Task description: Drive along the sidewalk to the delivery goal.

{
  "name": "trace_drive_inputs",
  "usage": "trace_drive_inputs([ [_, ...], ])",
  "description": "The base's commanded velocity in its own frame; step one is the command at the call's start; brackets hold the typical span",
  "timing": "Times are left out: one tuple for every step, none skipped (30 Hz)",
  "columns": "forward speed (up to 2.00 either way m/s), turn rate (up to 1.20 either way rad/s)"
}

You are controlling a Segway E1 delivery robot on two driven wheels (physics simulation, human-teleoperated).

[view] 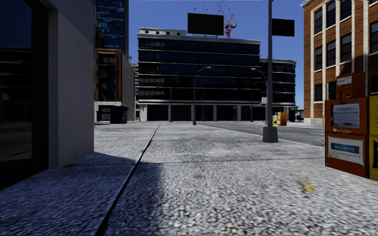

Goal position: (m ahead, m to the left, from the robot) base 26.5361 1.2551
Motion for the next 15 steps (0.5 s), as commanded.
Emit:
trace_drive_inputs([
  [2.0, 0.0],
  [2.0, 0.0],
  [2.0, 0.0],
  [2.0, 0.0],
  [2.0, 0.0],
  [2.0, 0.0],
  [2.0, 0.0],
  [2.0, 0.0],
  [2.0, 0.0],
  [2.0, 0.0],
  [2.0, 0.0],
  [2.0, 0.0],
  [2.0, 0.0],
  [2.0, 0.0],
  [2.0, 0.0],
])
